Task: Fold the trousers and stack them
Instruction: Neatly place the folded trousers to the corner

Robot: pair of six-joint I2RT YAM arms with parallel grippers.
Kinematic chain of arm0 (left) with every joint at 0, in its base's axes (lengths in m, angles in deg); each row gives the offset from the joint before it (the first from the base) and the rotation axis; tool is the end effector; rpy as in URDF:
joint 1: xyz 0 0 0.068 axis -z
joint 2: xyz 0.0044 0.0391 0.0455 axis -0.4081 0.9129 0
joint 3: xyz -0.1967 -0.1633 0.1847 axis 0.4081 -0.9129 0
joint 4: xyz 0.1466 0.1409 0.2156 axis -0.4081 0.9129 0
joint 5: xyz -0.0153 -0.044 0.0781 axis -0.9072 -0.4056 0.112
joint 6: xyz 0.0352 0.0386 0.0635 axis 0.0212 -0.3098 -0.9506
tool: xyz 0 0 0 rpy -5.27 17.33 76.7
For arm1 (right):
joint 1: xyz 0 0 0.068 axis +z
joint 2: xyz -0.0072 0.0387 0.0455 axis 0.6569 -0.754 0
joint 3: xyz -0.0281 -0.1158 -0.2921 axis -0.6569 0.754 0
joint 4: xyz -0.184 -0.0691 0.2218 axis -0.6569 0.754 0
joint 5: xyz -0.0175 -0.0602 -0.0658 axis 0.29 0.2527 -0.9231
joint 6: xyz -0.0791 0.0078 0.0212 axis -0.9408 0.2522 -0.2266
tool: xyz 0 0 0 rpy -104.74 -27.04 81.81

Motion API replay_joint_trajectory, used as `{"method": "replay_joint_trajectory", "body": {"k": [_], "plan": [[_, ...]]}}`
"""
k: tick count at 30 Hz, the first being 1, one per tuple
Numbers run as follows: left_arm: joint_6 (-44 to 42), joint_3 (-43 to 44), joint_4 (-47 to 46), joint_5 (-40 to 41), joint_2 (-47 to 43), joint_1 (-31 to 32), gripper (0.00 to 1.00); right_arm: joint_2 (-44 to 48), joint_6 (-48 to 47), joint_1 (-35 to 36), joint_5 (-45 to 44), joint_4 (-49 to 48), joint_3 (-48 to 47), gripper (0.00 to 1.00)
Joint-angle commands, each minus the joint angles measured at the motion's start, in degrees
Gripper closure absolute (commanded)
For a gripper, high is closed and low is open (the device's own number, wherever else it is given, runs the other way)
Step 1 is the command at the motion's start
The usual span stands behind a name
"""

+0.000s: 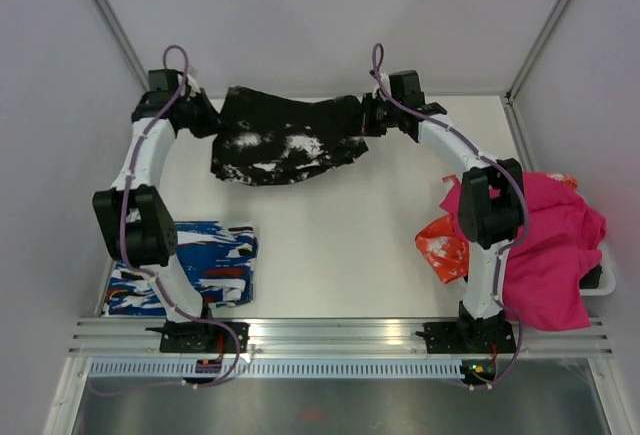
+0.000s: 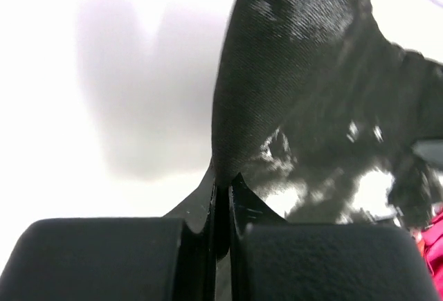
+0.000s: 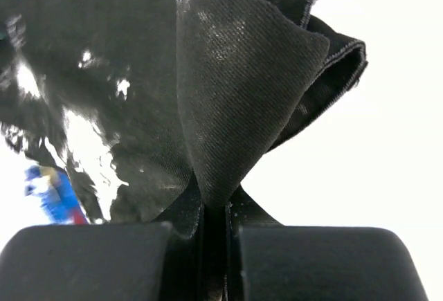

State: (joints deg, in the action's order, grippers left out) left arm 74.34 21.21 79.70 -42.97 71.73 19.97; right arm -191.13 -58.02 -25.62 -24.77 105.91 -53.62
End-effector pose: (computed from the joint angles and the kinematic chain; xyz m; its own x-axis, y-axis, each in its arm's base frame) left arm 0.5022 0.0046 0.2940 -0.7610 -0.3905 -0.5181 -0.0514 0.8323 -0.5519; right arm 0.5312 0.1828 0.2529 -0.8083 0.1274 -0.5749 -0.2984 0.7530 0.5864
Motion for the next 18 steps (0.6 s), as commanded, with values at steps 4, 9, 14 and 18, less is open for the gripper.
{"method": "replay_joint_trajectory", "body": {"k": [4, 9, 14, 18], "plan": [[-9.1, -1.1, 16.0, 16.4, -17.6, -10.7, 0.98, 13.6, 9.5, 10.1, 6.4, -9.9, 7.6, 1.00], [-13.5, -4.4, 19.2, 20.4, -26.9, -26.4, 0.98, 18.4, 14.0, 18.6, 2.5, -13.9, 12.7, 1.00], [-21.8, -10.0, 11.2, 39.7, -36.5, -31.5, 0.98, 18.3, 13.1, 24.4, 4.9, -12.8, 12.8, 1.00], [-24.9, -16.0, 11.0, 39.9, -38.8, -38.8, 0.98, 16.4, 14.0, 26.6, 3.9, -14.3, 14.4, 1.00]]}}
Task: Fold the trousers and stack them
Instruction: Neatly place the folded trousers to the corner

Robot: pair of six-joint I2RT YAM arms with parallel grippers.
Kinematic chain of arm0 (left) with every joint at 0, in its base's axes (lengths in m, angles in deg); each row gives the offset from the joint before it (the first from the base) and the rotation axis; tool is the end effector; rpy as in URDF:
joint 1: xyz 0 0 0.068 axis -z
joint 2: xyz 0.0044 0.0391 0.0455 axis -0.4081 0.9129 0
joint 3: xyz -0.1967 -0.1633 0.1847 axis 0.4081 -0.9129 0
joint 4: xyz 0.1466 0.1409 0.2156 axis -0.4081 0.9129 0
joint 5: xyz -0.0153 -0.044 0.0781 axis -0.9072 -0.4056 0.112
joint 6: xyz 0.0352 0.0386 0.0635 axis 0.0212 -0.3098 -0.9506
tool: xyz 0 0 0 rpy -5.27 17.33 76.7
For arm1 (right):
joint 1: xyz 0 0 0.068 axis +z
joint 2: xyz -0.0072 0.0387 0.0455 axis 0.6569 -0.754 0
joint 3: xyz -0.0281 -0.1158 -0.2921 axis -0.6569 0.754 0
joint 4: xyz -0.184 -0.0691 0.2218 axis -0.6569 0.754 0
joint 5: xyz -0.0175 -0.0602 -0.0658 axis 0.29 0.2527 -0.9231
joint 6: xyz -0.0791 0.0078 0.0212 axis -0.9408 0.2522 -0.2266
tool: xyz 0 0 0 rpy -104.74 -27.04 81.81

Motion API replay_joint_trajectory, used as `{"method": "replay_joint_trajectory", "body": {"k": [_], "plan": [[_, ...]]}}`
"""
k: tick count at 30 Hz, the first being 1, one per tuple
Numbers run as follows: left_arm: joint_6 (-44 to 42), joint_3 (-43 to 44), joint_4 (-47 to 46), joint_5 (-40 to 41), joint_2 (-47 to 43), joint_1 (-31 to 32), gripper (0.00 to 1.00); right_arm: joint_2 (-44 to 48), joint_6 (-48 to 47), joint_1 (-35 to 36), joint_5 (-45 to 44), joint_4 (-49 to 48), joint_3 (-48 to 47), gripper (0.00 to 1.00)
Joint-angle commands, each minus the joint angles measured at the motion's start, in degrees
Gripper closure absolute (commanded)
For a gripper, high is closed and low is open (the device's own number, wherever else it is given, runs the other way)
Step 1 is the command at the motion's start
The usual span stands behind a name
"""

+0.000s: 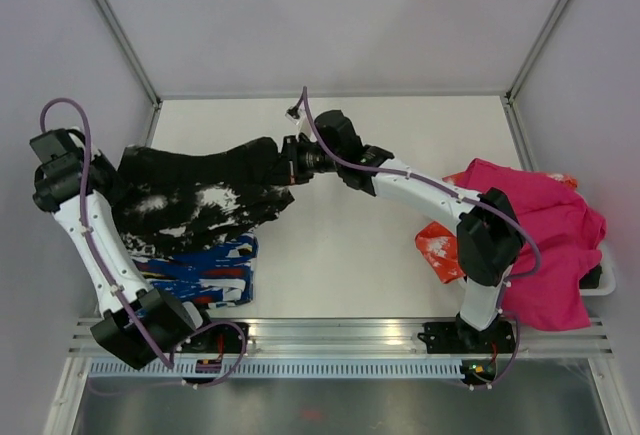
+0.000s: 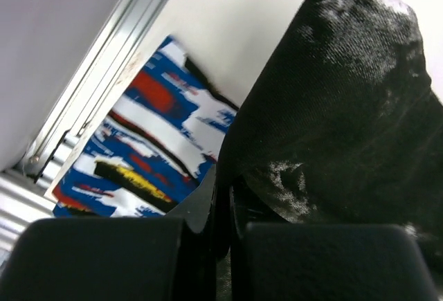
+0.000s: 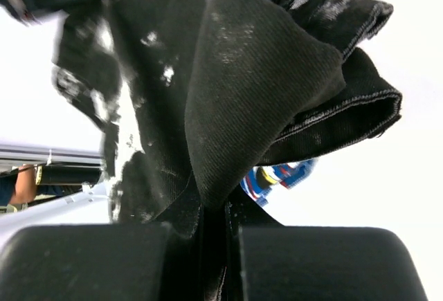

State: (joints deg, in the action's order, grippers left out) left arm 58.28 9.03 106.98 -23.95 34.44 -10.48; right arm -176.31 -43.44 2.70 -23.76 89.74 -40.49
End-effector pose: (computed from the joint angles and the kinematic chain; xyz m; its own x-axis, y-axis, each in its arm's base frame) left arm 0.2374 0.1529 0.4085 -0.5662 -0.5123 -0.6457 -0.5573 0.8151 -0.1581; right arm 0.3435 0.3787 0.3275 -0.7893 -0.0296 -0.6133 -0.5703 0.4055 0.7143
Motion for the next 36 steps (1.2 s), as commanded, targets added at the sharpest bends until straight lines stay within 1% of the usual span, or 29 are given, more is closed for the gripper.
{"method": "replay_joint_trajectory", "body": {"k": [1, 2, 3, 4, 5, 8, 9, 11, 12, 14, 18, 19, 20, 21, 23, 25, 27, 33, 36], "plan": [[-8.9, -7.2, -21.4, 18.8, -5.7, -9.2, 0.98, 1.4, -0.9, -0.7, 2.4, 1.7, 1.4, 1.00], [-9.2, -15.0, -24.4, 19.5, -7.9, -9.6, 0.98, 1.3, -1.6, 0.3, 2.0, 1.4, 1.6, 1.00], [-9.5, -19.2, -27.9, 20.7, -10.0, -9.7, 0.98, 0.8, -3.4, 2.6, 1.2, 0.9, 1.9, 1.00], [-11.2, -25.7, -34.0, 20.8, -13.3, -9.9, 0.98, 0.5, -4.5, 3.9, 0.5, 0.8, 1.9, 1.00], [-11.7, -28.1, -36.4, 20.9, -14.1, -10.3, 0.98, 0.0, -5.4, 6.0, 0.3, 0.6, 1.9, 1.00], [-12.3, -32.1, -42.0, 21.8, -14.7, -10.6, 0.98, -4.1, -5.6, 7.6, 1.1, -0.2, 1.5, 1.00], [-12.3, -32.4, -43.0, 21.6, -14.4, -10.6, 0.98, -6.7, -5.2, 7.8, 2.3, -0.7, 0.3, 1.00], [-14.0, -33.1, -46.0, 21.2, -14.0, -10.6, 0.98, -8.6, -3.2, 8.0, 2.5, -0.9, -0.5, 1.00], [-14.9, -33.1, -46.6, 21.5, -13.0, -10.6, 0.98, -8.9, -2.3, 8.6, 1.9, -3.0, 0.4, 1.00], [-16.1, -32.3, -47.0, 22.8, -11.5, -10.6, 0.98, -8.5, -0.6, 9.9, -1.3, -5.7, 1.4, 1.00], [-17.2, -31.6, -47.7, 24.8, -6.7, -10.6, 0.98, -6.5, -1.0, 11.7, -5.4, -5.7, 2.6, 1.00], [-18.7, -32.2, -48.1, 27.0, -6.2, -11.0, 0.98, -6.3, -1.0, 11.9, -5.9, -6.0, 2.7, 1.00], [-19.1, -32.6, -48.8, 27.8, -6.0, -11.7, 0.98, -6.6, -0.8, 12.0, -6.6, -5.1, 2.7, 1.00], [-19.1, -32.6, -50.0, 27.0, -5.7, -12.4, 0.98, -7.2, -0.7, 12.0, -6.8, -4.3, 1.5, 1.00], [-17.4, -31.1, -49.9, 26.0, -4.9, -14.7, 0.98, -9.7, -1.0, 12.0, -6.3, 0.1, -1.6, 1.00], [-16.5, -29.0, -49.2, 25.1, -3.0, -16.2, 0.98, -11.6, -1.1, 12.0, -5.7, 2.3, -3.7, 1.00], [-16.4, -28.2, -48.5, 25.5, -2.3, -16.5, 0.98, -13.7, -1.0, 12.0, -6.0, 5.1, -6.1, 1.00], [-16.3, -29.5, -50.0, 25.8, -4.3, -17.1, 0.98, -14.0, -0.9, 13.0, -7.1, 9.2, -6.8, 1.00], [-14.4, -30.1, -49.6, 26.1, -4.1, -17.1, 0.98, -13.4, -2.2, 13.5, -6.4, 10.4, -5.9, 1.00]]}}
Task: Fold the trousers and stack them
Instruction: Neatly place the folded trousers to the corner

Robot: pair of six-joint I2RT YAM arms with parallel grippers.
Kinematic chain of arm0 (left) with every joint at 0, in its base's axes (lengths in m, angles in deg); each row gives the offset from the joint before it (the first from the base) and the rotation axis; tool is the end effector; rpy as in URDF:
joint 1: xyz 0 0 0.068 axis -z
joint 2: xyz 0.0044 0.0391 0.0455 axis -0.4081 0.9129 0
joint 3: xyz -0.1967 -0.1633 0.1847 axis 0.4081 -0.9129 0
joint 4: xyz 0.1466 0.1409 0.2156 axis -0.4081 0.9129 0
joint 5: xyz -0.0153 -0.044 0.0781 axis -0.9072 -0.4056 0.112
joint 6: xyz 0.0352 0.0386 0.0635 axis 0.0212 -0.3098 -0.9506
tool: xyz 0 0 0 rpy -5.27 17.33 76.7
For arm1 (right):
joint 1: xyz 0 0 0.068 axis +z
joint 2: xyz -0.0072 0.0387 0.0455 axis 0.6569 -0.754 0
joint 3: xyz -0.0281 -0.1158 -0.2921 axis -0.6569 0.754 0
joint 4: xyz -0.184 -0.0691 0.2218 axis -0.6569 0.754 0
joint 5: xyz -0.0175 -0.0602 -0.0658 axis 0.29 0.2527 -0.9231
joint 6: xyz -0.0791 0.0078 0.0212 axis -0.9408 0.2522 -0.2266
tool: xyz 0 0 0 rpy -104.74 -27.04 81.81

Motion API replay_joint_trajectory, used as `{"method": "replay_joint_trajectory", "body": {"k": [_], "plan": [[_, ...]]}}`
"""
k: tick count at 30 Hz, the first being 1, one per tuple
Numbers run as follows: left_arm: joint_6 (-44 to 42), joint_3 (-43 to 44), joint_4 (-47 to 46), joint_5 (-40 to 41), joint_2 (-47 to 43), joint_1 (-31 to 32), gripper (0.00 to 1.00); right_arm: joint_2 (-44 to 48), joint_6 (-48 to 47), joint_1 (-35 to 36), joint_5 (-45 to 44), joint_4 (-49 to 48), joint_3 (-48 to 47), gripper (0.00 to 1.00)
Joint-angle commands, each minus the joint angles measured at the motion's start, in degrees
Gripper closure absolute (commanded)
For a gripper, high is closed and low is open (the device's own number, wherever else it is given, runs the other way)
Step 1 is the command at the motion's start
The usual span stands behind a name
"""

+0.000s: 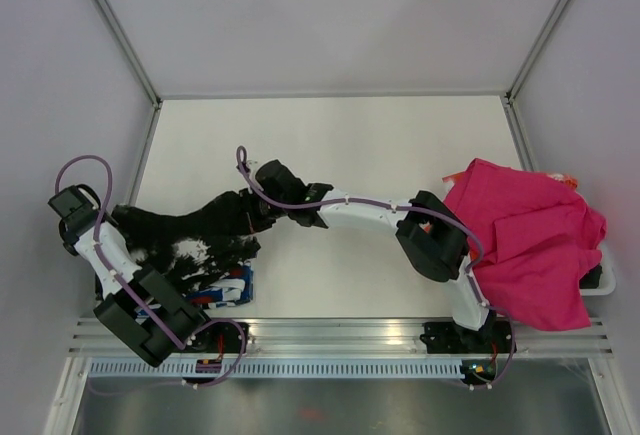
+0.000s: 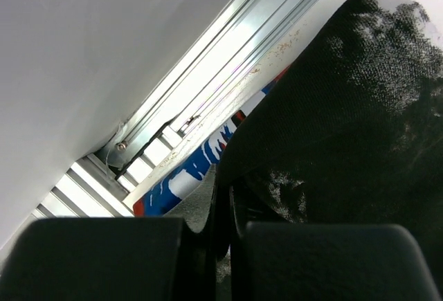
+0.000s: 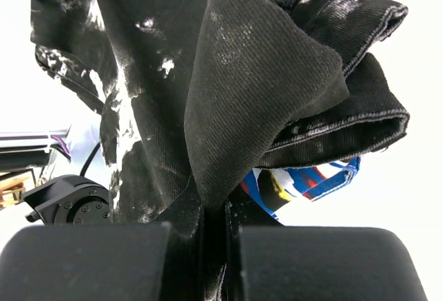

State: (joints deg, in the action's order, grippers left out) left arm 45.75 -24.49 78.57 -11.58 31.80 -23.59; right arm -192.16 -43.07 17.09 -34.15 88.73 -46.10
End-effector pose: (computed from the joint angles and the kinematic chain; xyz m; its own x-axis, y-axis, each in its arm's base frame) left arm 0.1866 0.2148 0.2473 -0.6124 -0.4997 -0.6126 -0.7088 0.6903 0.1455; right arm 0.2817 0.4993 0.2220 -0.8037 -0.2027 -0.5595 -0.5800 0.4771 0.6603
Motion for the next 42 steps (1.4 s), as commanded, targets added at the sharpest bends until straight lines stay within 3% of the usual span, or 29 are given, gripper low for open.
{"method": "replay_joint_trajectory", "body": {"k": [1, 11, 15, 22, 24, 27, 28, 31, 32, 34, 39, 42], "plan": [[-1.9, 2.7, -21.3, 13.8, -1.7, -4.0, 0.98, 2.5, -3.1, -0.8, 4.2, 11.8, -0.1, 1.00], [-2.5, 5.0, -20.3, 16.3, -1.0, -4.8, 0.98, 1.2, -10.1, 0.2, 5.7, 21.2, -4.4, 1.00], [-2.3, 5.2, -20.1, 15.9, -0.7, -4.8, 0.98, 1.3, -14.4, 0.6, 9.0, 23.4, -4.3, 1.00], [-2.0, 5.1, -20.6, 16.3, -0.8, -4.8, 0.98, 3.6, -19.1, 2.1, 7.0, 26.8, -2.4, 0.99], [-1.3, 5.5, -20.4, 17.0, -0.3, -4.8, 0.97, 3.1, -19.1, 2.1, 5.2, 28.0, -3.2, 0.80], [-0.2, 6.9, -19.7, 16.9, -1.2, -4.8, 0.70, 4.2, -18.8, 2.1, 1.7, 27.8, -4.1, 0.59], [0.2, 7.5, -18.6, 15.3, -1.9, -4.8, 0.47, 4.9, -18.0, 2.1, 0.2, 27.5, -4.4, 0.40], [1.6, 11.8, -12.7, 5.4, -2.3, -4.3, 0.21, 8.2, -16.3, 2.1, -4.8, 25.8, -5.5, 0.15], [3.0, 15.0, -10.8, 3.4, -2.2, -3.9, 0.19, 9.0, -16.1, 2.1, -6.1, 25.5, -6.1, 0.09], [3.3, 17.3, -8.2, -1.2, -2.7, -1.2, 0.15, 11.8, -15.9, 1.9, -10.2, 24.7, -7.8, 0.02], [1.0, 21.3, -2.4, -8.2, -4.9, 10.0, 0.11, 18.1, -14.9, -1.3, -19.1, 23.0, -9.6, 0.02], [5.3, 21.2, -0.8, -14.8, -5.7, 14.1, 0.11, 21.2, -10.6, -9.9, -20.6, 21.7, -8.4, 0.02]]}}
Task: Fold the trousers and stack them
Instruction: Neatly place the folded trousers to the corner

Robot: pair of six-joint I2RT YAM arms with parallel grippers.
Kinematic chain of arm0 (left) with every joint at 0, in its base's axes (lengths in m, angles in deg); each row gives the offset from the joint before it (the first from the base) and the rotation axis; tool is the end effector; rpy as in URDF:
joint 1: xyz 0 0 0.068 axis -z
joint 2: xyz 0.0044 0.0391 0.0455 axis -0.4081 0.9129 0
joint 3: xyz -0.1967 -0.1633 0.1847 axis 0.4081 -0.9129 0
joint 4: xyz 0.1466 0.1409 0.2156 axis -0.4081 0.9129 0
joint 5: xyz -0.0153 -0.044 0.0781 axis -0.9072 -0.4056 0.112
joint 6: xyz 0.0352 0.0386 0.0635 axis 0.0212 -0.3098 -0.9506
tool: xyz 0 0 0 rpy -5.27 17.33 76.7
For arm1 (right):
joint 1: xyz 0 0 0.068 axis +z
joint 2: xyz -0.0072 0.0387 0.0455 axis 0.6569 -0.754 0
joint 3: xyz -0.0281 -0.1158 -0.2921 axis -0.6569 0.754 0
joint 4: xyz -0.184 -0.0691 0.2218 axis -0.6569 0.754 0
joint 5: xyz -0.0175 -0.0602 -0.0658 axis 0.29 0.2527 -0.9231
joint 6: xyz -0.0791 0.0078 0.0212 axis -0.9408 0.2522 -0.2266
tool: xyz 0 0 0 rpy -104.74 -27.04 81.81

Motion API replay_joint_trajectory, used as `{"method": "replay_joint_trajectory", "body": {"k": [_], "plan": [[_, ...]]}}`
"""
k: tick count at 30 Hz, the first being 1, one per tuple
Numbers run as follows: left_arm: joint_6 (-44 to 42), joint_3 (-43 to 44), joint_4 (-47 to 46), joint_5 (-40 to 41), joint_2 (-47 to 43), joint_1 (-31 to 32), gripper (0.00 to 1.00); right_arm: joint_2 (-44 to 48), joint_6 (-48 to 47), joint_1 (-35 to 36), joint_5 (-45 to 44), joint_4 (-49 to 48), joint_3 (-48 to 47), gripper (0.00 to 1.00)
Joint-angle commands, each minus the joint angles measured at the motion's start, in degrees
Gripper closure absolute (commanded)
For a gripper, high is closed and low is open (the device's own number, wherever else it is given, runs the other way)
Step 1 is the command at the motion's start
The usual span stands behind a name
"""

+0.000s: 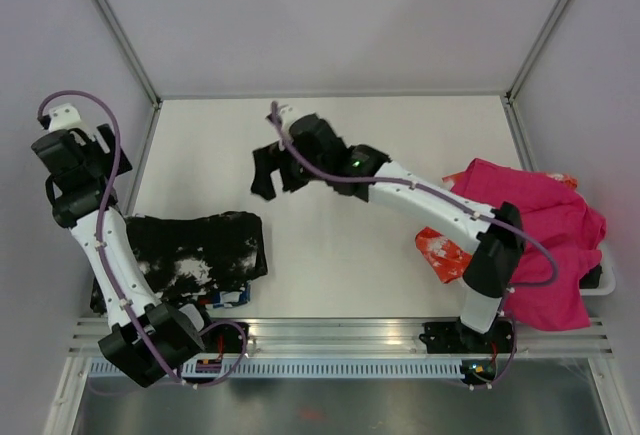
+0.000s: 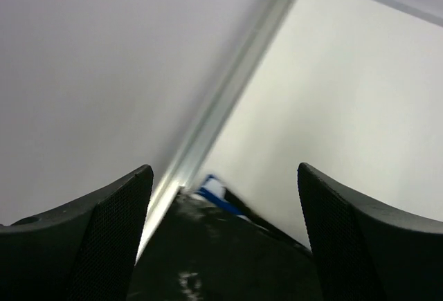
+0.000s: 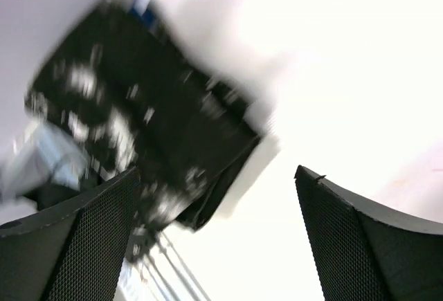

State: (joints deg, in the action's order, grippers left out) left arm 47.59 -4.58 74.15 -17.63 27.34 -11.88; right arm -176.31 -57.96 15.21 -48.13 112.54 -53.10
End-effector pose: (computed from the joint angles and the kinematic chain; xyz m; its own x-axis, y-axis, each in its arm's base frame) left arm 0.2409 0.1737 0.4168 -0.3577 -0.1547 -0.9209 -0.5499 0.8319 0.0738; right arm 0.2751 0.4250 0.3644 -0.6189 -0.2318 -0.7505 -0.6881 0.6207 0.3757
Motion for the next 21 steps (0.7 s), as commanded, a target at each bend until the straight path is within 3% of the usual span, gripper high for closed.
{"method": "replay_joint_trajectory", "body": {"k": [1, 6, 9, 11, 14, 17, 21], "plan": [[6.4, 0.8, 3.5, -13.2, -1.9, 2.8, 0.11, 6.1, 5.1, -10.2, -6.7, -2.4, -1.0, 0.02], [12.9, 0.8, 1.4, -24.5, -3.1, 6.6, 0.10, 11.4, 0.7, -24.3, -8.6, -4.7, 0.0, 0.02], [15.1, 4.6, 2.3, -27.8, -1.4, 14.0, 0.00, 11.7, -4.2, -29.3, -11.0, -2.1, -4.5, 0.02], [12.2, 9.3, 5.4, -24.4, 0.4, 22.2, 0.00, 12.8, -6.2, -30.2, -15.1, -1.3, -5.8, 0.02], [10.5, 13.3, 8.1, -19.6, 0.4, 27.8, 0.00, 15.9, -11.0, -30.3, -22.7, -4.1, -3.6, 0.02], [12.0, 11.8, 7.3, -20.1, -2.2, 28.0, 0.00, 19.1, -13.9, -30.5, -27.9, -6.3, 1.4, 0.02], [9.8, 3.6, 5.2, -16.6, -6.8, 28.0, 0.00, 22.9, -16.5, -30.5, -27.3, -10.0, 9.6, 0.02]]}}
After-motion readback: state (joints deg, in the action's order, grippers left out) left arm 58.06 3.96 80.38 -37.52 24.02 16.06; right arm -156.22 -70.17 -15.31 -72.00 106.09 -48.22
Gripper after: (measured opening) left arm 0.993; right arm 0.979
